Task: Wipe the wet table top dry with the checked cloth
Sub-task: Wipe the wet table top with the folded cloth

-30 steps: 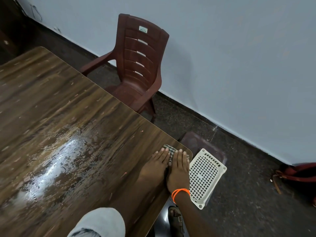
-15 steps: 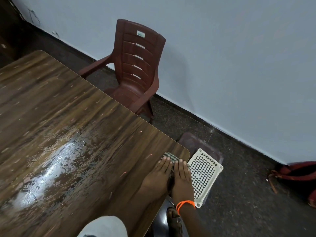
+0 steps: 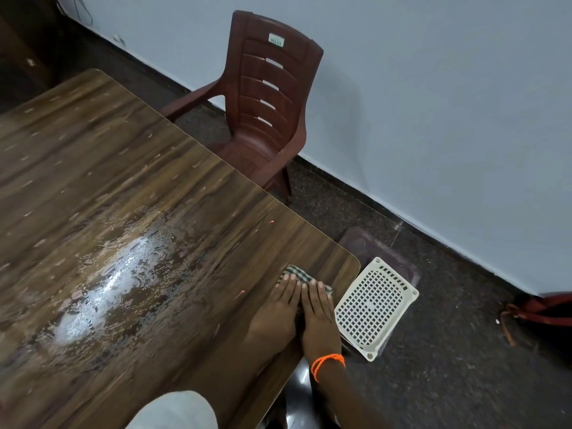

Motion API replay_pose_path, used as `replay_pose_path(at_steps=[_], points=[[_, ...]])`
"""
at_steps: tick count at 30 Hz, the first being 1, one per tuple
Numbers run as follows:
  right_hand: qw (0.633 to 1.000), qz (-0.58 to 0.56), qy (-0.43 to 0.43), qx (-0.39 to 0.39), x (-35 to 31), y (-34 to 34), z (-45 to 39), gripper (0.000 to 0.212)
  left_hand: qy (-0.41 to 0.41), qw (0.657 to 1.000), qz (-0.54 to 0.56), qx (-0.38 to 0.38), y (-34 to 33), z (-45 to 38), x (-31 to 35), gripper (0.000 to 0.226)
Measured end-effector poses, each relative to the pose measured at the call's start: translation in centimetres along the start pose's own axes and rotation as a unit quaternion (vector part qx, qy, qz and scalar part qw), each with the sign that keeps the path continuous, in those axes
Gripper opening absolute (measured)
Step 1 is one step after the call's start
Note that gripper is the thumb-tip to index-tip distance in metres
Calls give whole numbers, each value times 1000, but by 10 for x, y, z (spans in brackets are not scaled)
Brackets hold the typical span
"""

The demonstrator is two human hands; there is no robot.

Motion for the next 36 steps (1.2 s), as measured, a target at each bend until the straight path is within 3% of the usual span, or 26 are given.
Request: replay_pose_path(at_steps=[4, 11, 17, 23, 28, 32, 36], points=[[999, 33, 11, -8, 19, 8, 16, 65, -39, 999, 31, -9, -7, 5, 26, 70], [999, -8, -38, 15, 9, 17, -21, 62, -14, 1000, 17, -14, 17, -26, 7, 81], [1000, -2, 4, -13, -37, -9, -16, 69, 5, 998, -13, 56, 6, 14, -35, 68], [999, 8, 34, -22, -27, -12, 40, 68, -20, 999, 20, 16, -29, 44, -3, 68], [1000, 17, -9, -22, 4, 5, 32, 62, -16, 1000, 15, -2, -4, 26, 24, 78], [999, -9, -35, -13, -2, 4, 8, 62, 16, 999, -19, -33, 7, 10, 12, 65], [1000, -17, 0, -23, -32, -9, 2, 65, 33, 999, 22, 3, 0, 32, -11, 70]])
Point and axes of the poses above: each hand's wrist, its own z-axis away from the middle knuckle, its own y-axis out of the back of the hand, x = y × z, the point moved 3 cm from there along -z, towards the middle knuckle, and after that the axes turned 13 degrees about -x, right-handed, at the moved point
